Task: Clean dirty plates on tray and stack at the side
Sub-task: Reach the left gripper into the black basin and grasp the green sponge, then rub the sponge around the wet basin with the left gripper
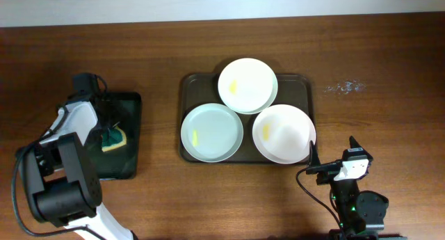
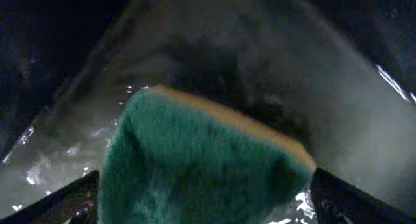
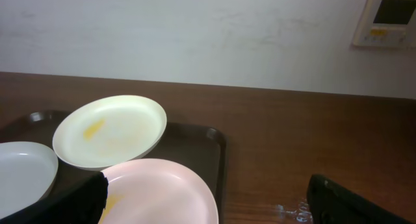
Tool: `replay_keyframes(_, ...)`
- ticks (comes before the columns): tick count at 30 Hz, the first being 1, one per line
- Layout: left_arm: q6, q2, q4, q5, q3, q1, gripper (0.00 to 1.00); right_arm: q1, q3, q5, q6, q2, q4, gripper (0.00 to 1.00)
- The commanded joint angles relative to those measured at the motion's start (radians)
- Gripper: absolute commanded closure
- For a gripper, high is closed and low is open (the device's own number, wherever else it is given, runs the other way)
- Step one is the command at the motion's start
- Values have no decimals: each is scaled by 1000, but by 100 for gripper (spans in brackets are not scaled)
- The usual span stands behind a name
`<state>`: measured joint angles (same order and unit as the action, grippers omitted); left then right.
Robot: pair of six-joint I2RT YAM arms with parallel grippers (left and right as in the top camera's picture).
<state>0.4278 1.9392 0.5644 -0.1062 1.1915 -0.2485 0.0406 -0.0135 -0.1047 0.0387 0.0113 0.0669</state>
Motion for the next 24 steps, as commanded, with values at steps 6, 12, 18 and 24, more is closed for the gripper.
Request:
replay_keyframes(6, 5, 39, 205, 96, -22, -5, 100, 6, 8, 5, 6, -6, 3, 2)
replay_keyframes(12, -54, 39, 458, 86, 172, -5, 1, 6, 8, 5, 6, -6, 3, 2)
replay_keyframes(18, -55, 41, 427, 100, 100, -5, 49, 6, 8, 5, 6, -6, 3, 1)
replay_keyframes(24, -55, 41, 335, 39, 31, -5, 100, 6, 8, 5, 6, -6, 3, 2)
